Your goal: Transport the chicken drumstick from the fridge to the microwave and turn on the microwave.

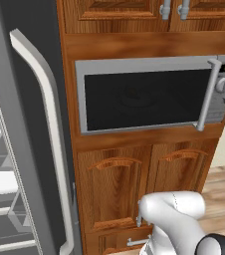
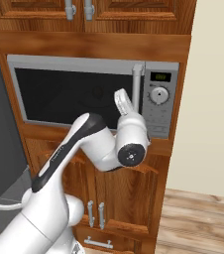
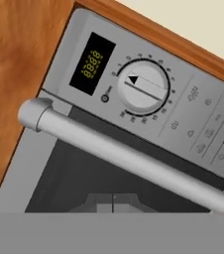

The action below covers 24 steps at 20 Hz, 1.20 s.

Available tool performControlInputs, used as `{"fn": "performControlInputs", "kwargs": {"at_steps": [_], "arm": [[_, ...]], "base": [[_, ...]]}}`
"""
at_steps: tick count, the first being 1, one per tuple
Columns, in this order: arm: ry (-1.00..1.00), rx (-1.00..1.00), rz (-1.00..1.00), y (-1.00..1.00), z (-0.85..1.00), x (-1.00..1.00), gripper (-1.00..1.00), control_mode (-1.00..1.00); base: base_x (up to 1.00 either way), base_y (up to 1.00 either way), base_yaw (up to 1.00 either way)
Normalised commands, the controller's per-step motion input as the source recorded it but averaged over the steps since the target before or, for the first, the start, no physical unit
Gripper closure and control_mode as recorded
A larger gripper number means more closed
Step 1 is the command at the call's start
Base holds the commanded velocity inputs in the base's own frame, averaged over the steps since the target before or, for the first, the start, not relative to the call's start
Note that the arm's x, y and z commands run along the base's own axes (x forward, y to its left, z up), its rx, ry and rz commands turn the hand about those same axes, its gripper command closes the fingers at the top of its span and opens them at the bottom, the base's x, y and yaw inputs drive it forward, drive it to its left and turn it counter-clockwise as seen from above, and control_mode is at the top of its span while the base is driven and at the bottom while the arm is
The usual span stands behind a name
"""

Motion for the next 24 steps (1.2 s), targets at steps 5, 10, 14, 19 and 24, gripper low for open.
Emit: {"fn": "performControlInputs", "kwargs": {"at_steps": [5,10,14,19,24], "arm": [[0.08,0.19,0.0,-0.15,-0.04,0.0,1.0,-1.0],[0.04,0.15,0.0,-0.14,-0.11,0.0,1.0,-1.0],[0.0,0.08,0.0,-0.13,-0.22,0.0,1.0,-1.0],[0.0,0.04,0.0,-0.09,-0.23,0.0,1.0,-1.0],[0.0,0.1,0.0,-0.18,-0.07,0.0,1.0,-1.0]], "base": [[0.0,0.0,0.0],[0.0,0.0,0.0],[0.0,0.0,0.0],[0.0,0.0,0.0],[0.0,0.0,0.0]]}}
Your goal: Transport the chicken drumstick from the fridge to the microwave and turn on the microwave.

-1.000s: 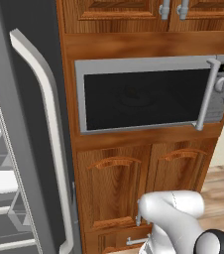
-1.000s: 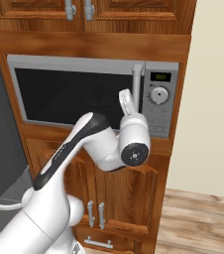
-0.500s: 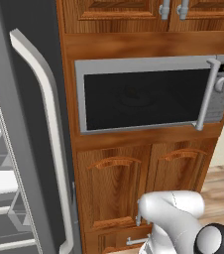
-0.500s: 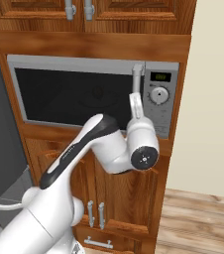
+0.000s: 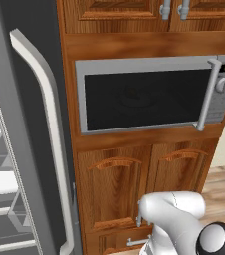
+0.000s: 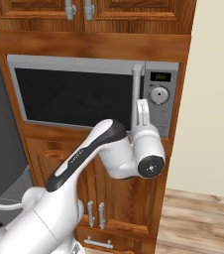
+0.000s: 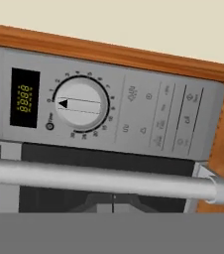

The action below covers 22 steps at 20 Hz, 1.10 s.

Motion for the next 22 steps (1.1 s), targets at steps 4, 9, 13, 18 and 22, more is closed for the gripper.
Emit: {"fn": "performControlInputs", "kwargs": {"at_steps": [4,9,13,18,22], "arm": [[0.0,0.06,0.0,-0.18,-0.12,0.0,1.0,-1.0],[0.0,0.03,0.0,-0.16,-0.21,0.01,1.0,-1.0],[0.0,0.03,0.0,-0.16,-0.2,0.03,1.0,-1.0],[0.0,0.0,0.0,-0.06,-0.27,0.09,1.0,-1.0],[0.0,0.0,0.0,0.0,-0.28,0.08,1.0,-1.0]], "base": [[0.0,0.0,0.0],[0.0,0.0,0.0],[0.0,0.0,0.0],[0.0,0.0,0.0],[0.0,0.0,0.0]]}}
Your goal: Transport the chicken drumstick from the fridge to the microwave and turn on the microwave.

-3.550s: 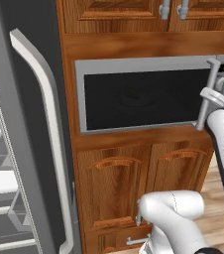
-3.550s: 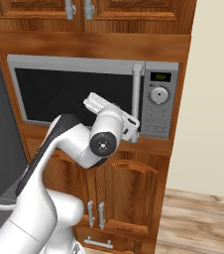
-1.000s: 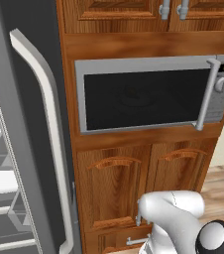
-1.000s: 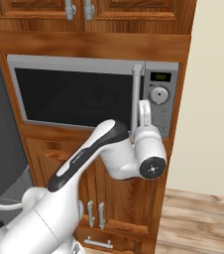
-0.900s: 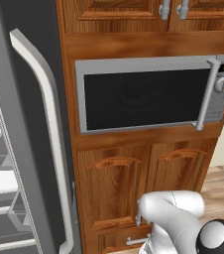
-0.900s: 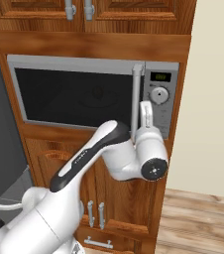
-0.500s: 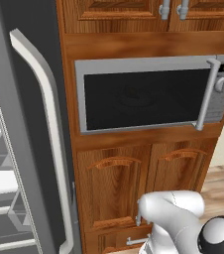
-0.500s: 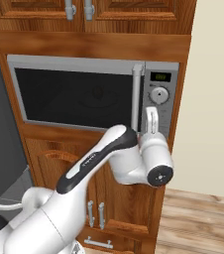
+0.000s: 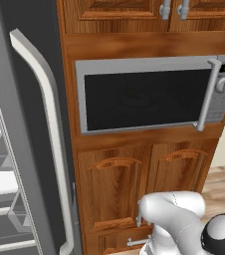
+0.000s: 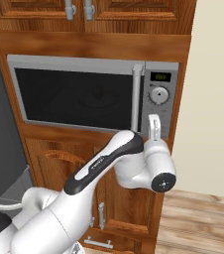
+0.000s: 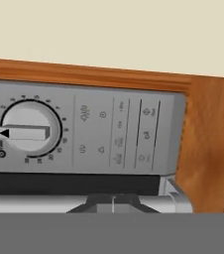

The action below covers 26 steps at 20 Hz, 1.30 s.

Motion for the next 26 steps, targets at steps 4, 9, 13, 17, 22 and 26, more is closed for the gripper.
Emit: {"fn": "performControlInputs", "kwargs": {"at_steps": [4,9,13,17,22,26], "arm": [[0.0,0.0,0.0,-0.04,-0.12,0.08,1.0,-1.0],[0.0,0.02,0.0,-0.16,-0.06,0.15,1.0,-1.0],[0.0,0.01,0.0,-0.21,-0.08,0.21,1.0,-1.0],[0.0,0.0,0.0,-0.12,-0.14,0.15,1.0,-1.0],[0.0,0.0,0.0,-0.11,-0.15,0.1,1.0,-1.0],[0.0,0.0,0.0,-0.01,-0.04,0.01,1.0,-1.0]], "base": [[0.0,0.0,0.0],[0.0,0.0,0.0],[0.0,0.0,0.0],[0.0,0.0,0.0],[0.0,0.0,0.0],[0.0,0.0,0.0]]}}
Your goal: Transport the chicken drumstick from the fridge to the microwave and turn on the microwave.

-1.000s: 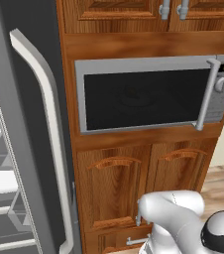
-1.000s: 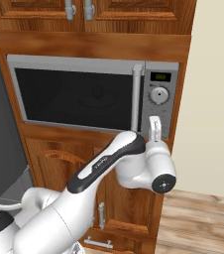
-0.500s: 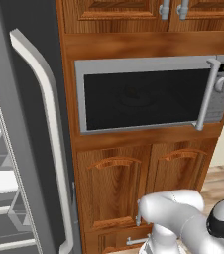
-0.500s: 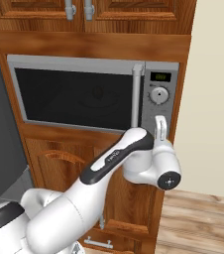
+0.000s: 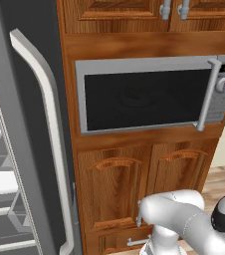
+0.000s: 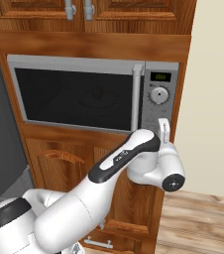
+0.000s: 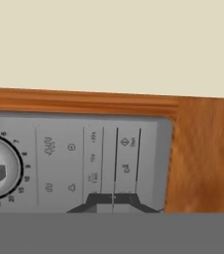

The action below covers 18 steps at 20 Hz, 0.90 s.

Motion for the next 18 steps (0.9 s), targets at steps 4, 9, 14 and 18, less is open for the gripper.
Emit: {"fn": "performControlInputs", "kwargs": {"at_steps": [4,9,14,18], "arm": [[0.0,0.0,0.0,0.0,0.0,0.0,1.0,-1.0],[0.0,0.0,0.0,0.0,0.0,0.06,1.0,-1.0],[0.0,0.0,0.0,0.0,0.0,0.17,1.0,-1.0],[0.0,0.0,0.0,0.0,-0.03,0.18,1.0,-1.0]], "base": [[0.0,0.0,0.0],[0.0,0.0,0.0],[0.0,0.0,0.0],[0.0,0.0,0.0]]}}
